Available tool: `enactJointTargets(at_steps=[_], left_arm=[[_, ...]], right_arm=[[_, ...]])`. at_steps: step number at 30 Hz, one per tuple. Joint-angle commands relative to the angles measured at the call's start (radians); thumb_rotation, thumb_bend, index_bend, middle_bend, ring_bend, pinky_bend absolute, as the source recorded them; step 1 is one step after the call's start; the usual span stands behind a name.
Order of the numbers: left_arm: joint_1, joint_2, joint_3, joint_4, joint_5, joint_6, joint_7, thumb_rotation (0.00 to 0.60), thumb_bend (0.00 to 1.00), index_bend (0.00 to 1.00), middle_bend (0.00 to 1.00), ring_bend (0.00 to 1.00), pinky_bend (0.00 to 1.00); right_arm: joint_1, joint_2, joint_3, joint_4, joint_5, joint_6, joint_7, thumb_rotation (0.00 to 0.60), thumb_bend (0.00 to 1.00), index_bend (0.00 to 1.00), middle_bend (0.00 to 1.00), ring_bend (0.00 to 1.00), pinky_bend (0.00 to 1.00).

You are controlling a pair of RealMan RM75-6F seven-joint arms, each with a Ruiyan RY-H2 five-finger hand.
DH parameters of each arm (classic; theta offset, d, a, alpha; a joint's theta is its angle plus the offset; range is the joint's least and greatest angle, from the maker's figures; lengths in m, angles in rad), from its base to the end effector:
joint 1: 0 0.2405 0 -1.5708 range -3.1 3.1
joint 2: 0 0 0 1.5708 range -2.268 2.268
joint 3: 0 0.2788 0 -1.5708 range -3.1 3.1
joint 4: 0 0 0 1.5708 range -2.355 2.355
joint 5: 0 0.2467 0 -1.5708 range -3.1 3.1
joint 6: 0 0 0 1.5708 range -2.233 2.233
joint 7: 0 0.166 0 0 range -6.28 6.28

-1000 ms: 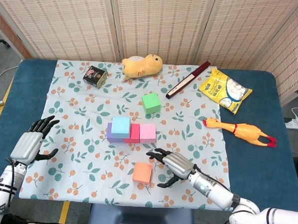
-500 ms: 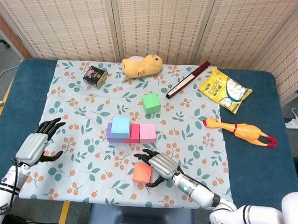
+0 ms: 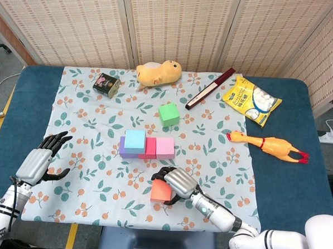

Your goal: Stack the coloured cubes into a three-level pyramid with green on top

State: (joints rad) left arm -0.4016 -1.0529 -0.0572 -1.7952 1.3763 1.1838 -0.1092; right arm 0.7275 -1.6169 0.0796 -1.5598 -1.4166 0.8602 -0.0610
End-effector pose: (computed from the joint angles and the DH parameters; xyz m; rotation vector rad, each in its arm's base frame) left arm -0.2616 0.2938 0.0989 -1.5983 -1.1614 -1.0421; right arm -0.1123 -0.3037 -0.1168 2.2026 -1.1477 1.1094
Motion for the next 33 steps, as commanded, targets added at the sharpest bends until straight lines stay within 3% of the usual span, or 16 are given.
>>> enactJointTargets(at_steps=[1, 5, 8, 12, 21, 33], left_arm=[[0.000, -0.003, -0.003, 0.007, 0.001, -0.002, 0.002, 0.600, 0.31, 0.09, 0.00, 0.00, 0.06], [0.000, -0.011, -0.007, 0.017, -0.001, -0.002, 0.021, 0.600, 0.30, 0.09, 0.00, 0.00, 0.06], [-0.003, -0.020, -0.010, 0.017, 0.001, -0.007, 0.024, 0.600, 0.30, 0.09, 0.00, 0.00, 0.06], [-0.006, -0.029, -0.015, 0.016, 0.006, -0.006, 0.031, 0.600, 0.30, 0.09, 0.00, 0.00, 0.06], [-0.005, -0.036, -0.027, 0.005, -0.010, -0.002, 0.053, 0.600, 0.30, 0.09, 0.00, 0.00, 0.06], [0.005, -0.044, -0.032, 0.008, -0.019, 0.000, 0.047, 0.600, 0.30, 0.09, 0.00, 0.00, 0.06]], right_arm=[[-0.011, 0.109, 0.023, -0.081, -0.074, 0.065, 0.095, 0.600, 0.07, 0.36, 0.38, 0.24, 0.36], [-0.007, 0.249, 0.065, -0.136, -0.119, 0.109, 0.176, 0.600, 0.07, 0.36, 0.38, 0.24, 0.36], [0.028, 0.352, 0.099, -0.142, -0.107, 0.057, 0.261, 0.600, 0.07, 0.35, 0.38, 0.24, 0.36], [0.084, 0.409, 0.130, -0.085, -0.108, -0.007, 0.349, 0.600, 0.07, 0.34, 0.38, 0.22, 0.34], [0.192, 0.353, 0.124, 0.114, -0.153, -0.084, 0.456, 0.600, 0.07, 0.32, 0.38, 0.21, 0.31], [0.284, 0.230, 0.067, 0.312, -0.208, -0.110, 0.581, 0.600, 0.07, 0.24, 0.38, 0.17, 0.26]])
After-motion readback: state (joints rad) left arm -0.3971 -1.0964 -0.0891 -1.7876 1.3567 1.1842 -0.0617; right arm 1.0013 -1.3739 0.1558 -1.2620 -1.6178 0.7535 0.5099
